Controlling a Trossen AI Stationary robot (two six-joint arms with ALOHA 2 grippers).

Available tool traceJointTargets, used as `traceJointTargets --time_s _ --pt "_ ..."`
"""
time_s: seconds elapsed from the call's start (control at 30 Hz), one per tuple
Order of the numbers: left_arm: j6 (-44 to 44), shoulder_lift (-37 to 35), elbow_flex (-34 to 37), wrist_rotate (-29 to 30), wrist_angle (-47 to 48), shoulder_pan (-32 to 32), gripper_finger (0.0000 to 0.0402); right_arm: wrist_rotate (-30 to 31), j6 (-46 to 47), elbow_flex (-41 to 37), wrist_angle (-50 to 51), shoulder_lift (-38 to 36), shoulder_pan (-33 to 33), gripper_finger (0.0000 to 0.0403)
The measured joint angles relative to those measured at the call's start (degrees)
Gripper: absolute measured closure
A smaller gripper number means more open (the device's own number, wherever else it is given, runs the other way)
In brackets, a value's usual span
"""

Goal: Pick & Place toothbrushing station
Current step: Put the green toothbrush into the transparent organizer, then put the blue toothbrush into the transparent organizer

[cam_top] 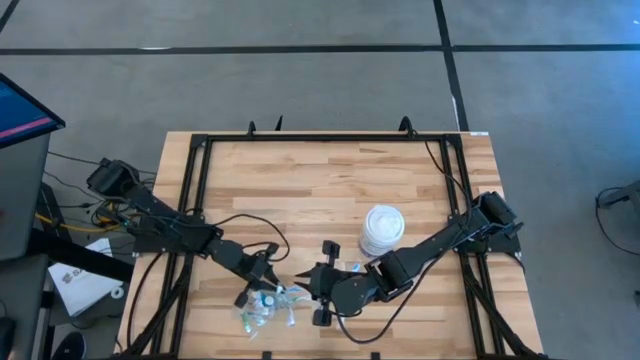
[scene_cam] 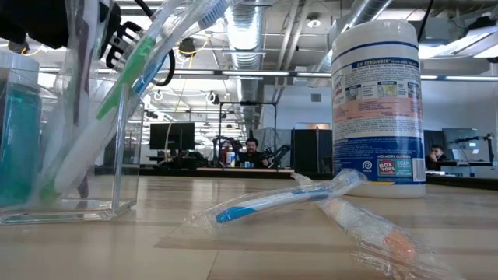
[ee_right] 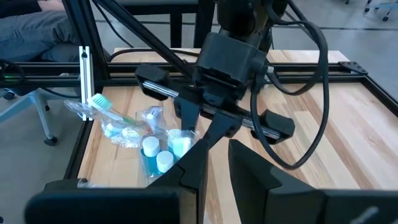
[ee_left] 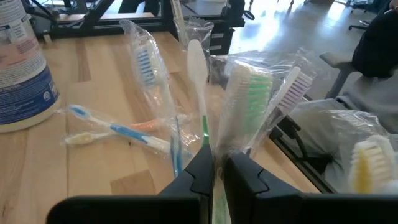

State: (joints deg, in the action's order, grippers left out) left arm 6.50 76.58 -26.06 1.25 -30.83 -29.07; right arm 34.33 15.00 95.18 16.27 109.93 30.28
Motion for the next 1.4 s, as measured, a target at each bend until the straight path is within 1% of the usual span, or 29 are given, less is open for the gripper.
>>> traceJointTargets --time_s 0.13,0.2,0.57,0.67,0.97,1.17,1.4 --pt "0.02 0.63 -0.07 -0.14 -0.53 0.29 0.039 0.0 0.0 0.0 -0.02 0.0 0.0 0.0348" --pt "0.01 0.64 -0.07 -0.14 -0.58 0.31 0.0383 0.0 0.0 0.0 -0.02 0.0 0.0 0.0348" --pt "-0.2 0.83 0.09 1.32 -0.16 0.31 0.032 -0.02 0.0 0.0 0.0 0.0 0.02 0.0348" --pt "-0.22 0.16 0.1 2.33 -0.32 0.29 0.0301 -0.02 0.0 0.0 0.01 0.0 0.04 0.0348" --pt "-0.22 -1.58 0.1 2.85 -0.3 0.27 0.0239 -0.04 0.0 0.0 0.04 0.0 0.05 0.0348" --pt "-0.22 -1.58 0.1 6.89 -0.46 0.27 0.0216 -0.04 -0.49 0.0 0.09 0.0 0.09 0.0348" --pt "-0.24 -1.71 0.1 7.11 -0.44 0.27 0.0197 -0.04 -0.55 0.0 1.62 0.0 -0.02 0.0348"
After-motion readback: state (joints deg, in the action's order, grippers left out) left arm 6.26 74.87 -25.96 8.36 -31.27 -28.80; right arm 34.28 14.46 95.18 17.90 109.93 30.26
